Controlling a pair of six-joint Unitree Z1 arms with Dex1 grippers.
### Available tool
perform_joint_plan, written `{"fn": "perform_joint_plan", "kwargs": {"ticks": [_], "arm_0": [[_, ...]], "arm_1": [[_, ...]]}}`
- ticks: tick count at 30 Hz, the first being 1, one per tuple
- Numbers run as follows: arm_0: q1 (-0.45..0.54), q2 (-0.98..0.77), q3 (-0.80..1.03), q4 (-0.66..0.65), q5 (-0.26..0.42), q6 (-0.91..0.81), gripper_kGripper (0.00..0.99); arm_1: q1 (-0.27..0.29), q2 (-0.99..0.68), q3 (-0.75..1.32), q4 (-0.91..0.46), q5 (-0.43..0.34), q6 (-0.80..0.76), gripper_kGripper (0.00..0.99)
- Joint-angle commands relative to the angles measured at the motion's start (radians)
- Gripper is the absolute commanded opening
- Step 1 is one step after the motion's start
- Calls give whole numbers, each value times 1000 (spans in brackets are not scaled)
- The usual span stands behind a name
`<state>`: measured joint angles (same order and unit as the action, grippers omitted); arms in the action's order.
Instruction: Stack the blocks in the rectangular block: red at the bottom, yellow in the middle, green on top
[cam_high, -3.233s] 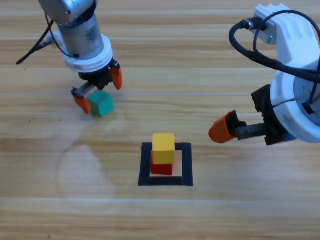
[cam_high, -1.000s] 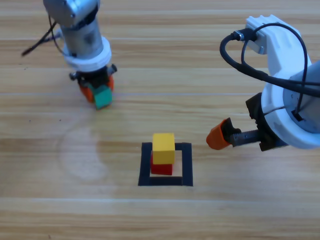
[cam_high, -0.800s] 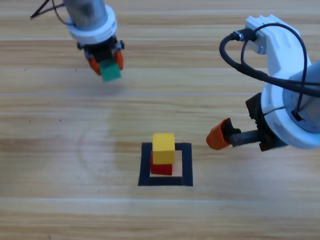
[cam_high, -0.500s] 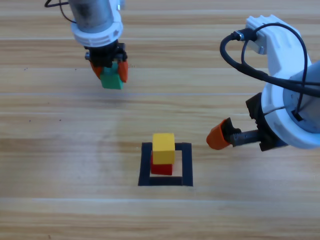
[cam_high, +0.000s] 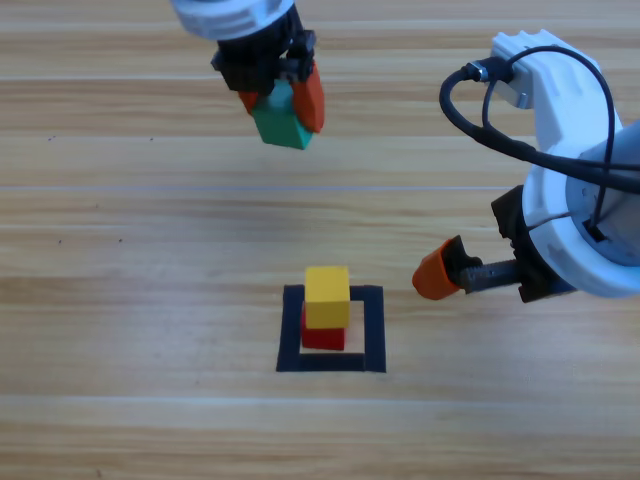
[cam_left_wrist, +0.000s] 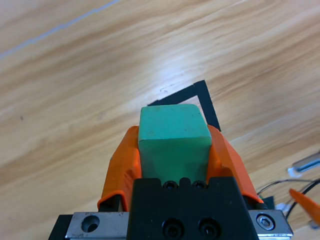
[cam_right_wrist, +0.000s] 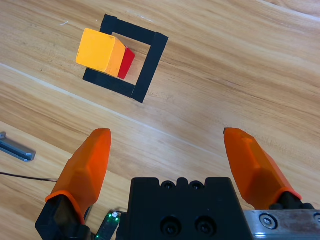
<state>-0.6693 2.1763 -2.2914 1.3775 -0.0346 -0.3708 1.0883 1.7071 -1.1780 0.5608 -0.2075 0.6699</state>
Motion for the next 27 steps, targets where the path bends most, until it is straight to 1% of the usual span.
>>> {"fn": "perform_joint_plan", "kwargs": {"ticks": [1, 2, 5, 10, 17, 27], "arm_0": [[-98, -18, 35, 35, 74, -229, 9], [-104, -27, 59, 34, 87, -292, 11], [-142, -29, 78, 35, 111, -408, 15], [-187, -27, 125, 35, 145, -533, 26], [-196, -23, 178, 35, 154, -594, 28], [-207, 19, 145, 35, 148, -586, 29]], "arm_1": [[-28, 28, 26, -33, 13, -9, 990], [-28, 28, 26, -33, 13, -9, 990], [-28, 28, 26, -33, 14, -10, 990], [-28, 28, 26, -33, 16, -13, 990], [-30, 28, 28, -33, 16, -13, 990], [-33, 26, 28, -33, 20, -15, 990]]}}
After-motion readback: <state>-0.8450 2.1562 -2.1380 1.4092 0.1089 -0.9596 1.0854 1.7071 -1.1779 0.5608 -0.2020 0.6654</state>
